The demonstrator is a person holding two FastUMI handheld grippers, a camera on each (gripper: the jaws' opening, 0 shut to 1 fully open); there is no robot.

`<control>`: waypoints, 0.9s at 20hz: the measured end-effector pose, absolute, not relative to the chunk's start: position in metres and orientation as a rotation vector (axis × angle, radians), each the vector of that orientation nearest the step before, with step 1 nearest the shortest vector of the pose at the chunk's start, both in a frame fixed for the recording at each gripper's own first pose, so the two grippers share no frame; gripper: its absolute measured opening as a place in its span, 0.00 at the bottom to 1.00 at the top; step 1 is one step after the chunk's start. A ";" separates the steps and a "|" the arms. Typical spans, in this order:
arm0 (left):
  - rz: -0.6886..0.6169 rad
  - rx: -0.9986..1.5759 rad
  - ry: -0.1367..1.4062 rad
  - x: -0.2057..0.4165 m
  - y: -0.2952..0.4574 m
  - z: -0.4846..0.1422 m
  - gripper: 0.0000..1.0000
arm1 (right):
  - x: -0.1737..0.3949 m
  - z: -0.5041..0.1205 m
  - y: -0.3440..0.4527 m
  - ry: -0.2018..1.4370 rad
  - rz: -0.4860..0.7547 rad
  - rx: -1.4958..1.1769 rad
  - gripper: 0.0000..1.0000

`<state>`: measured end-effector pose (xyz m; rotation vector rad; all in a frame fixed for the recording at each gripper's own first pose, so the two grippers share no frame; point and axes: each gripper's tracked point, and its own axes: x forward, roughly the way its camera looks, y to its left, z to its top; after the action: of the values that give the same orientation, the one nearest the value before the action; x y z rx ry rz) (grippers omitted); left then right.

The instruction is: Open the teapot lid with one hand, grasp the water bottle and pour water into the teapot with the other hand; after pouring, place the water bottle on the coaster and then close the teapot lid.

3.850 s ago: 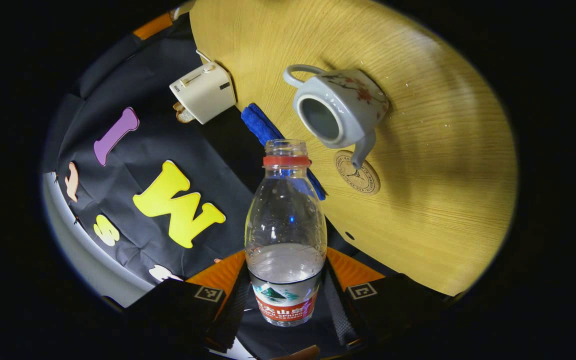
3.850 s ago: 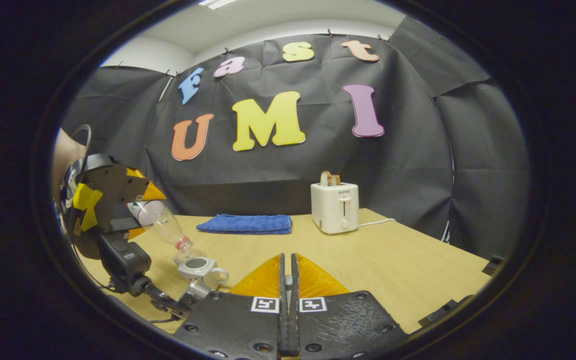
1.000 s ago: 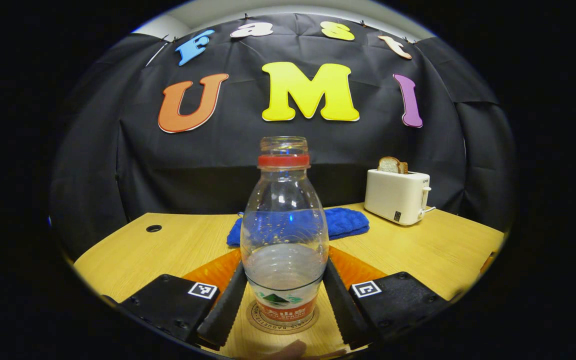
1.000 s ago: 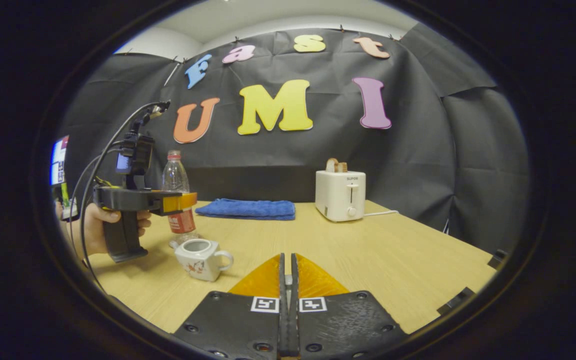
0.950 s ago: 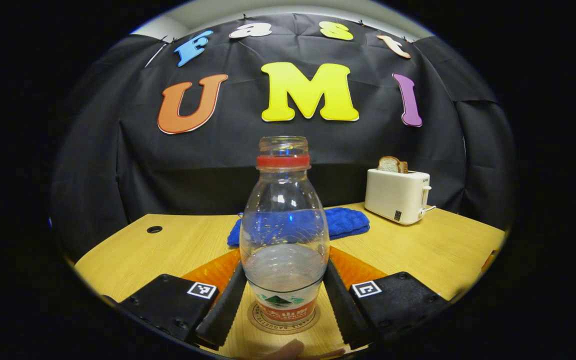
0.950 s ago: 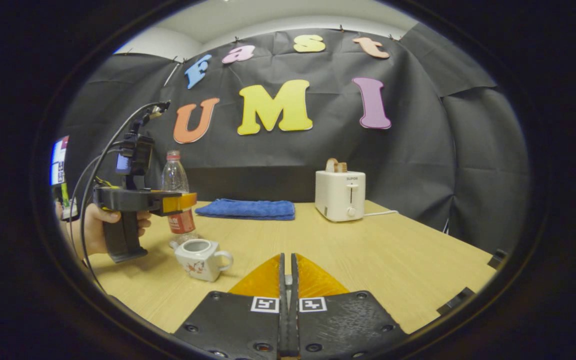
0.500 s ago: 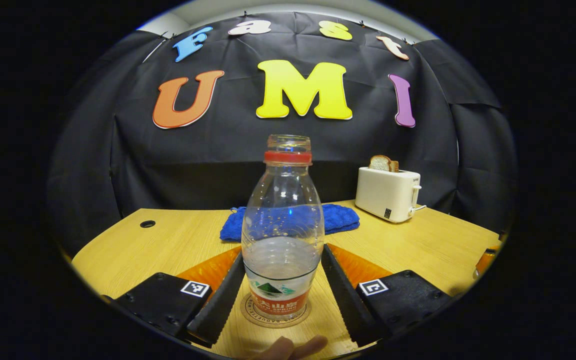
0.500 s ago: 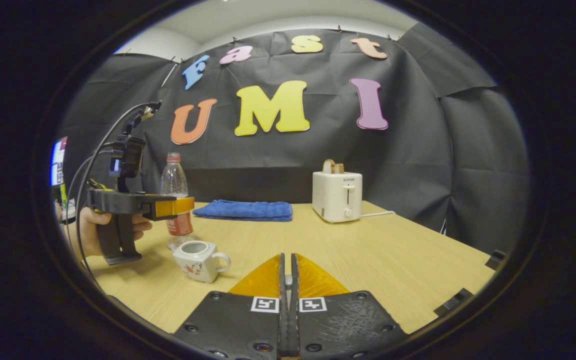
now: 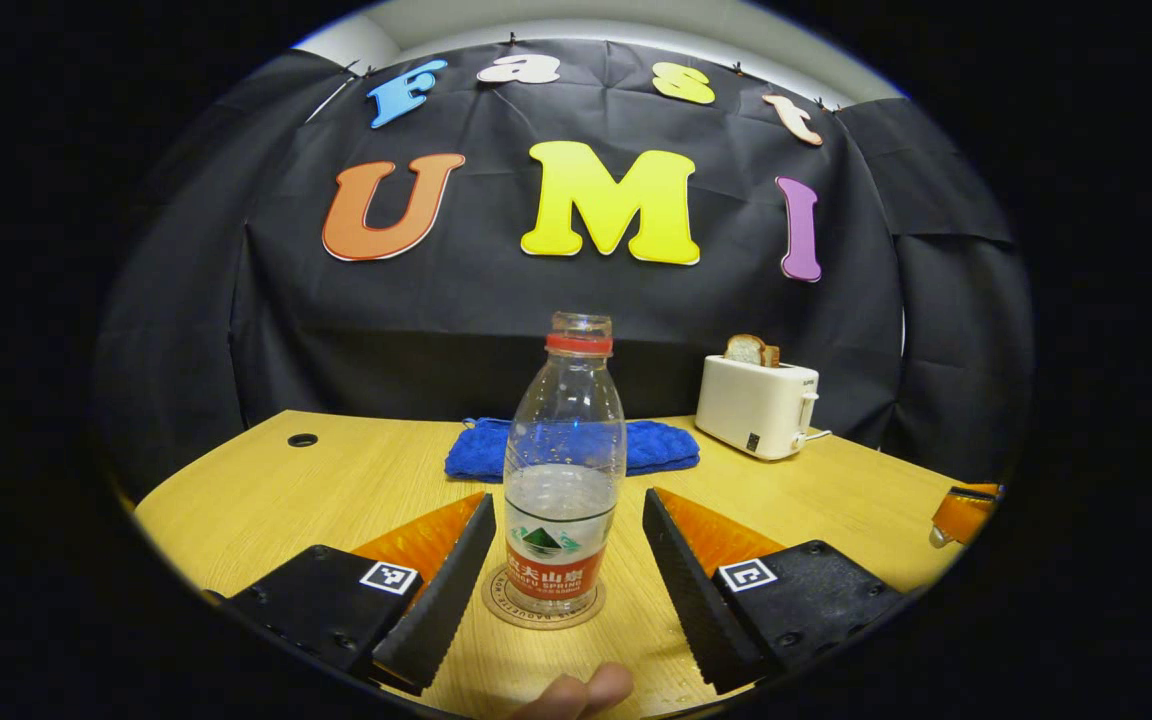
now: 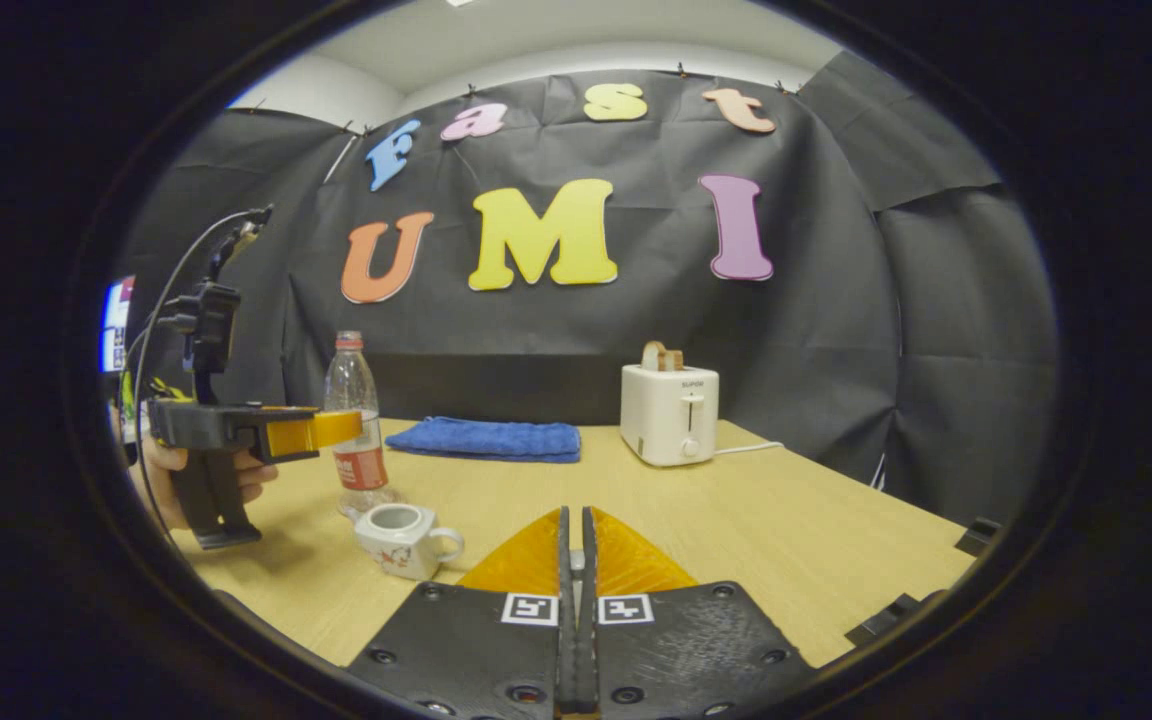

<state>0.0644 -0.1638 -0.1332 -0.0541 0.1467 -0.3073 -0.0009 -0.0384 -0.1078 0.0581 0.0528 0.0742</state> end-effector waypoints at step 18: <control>-0.167 -0.043 0.081 -0.085 -0.084 -0.053 0.93 | 0.024 -0.070 0.059 0.105 0.367 0.063 0.00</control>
<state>-0.0848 -0.0843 -0.0529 -0.0431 0.0814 -0.1673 0.0243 0.0595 -0.0703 0.0625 0.1049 0.3671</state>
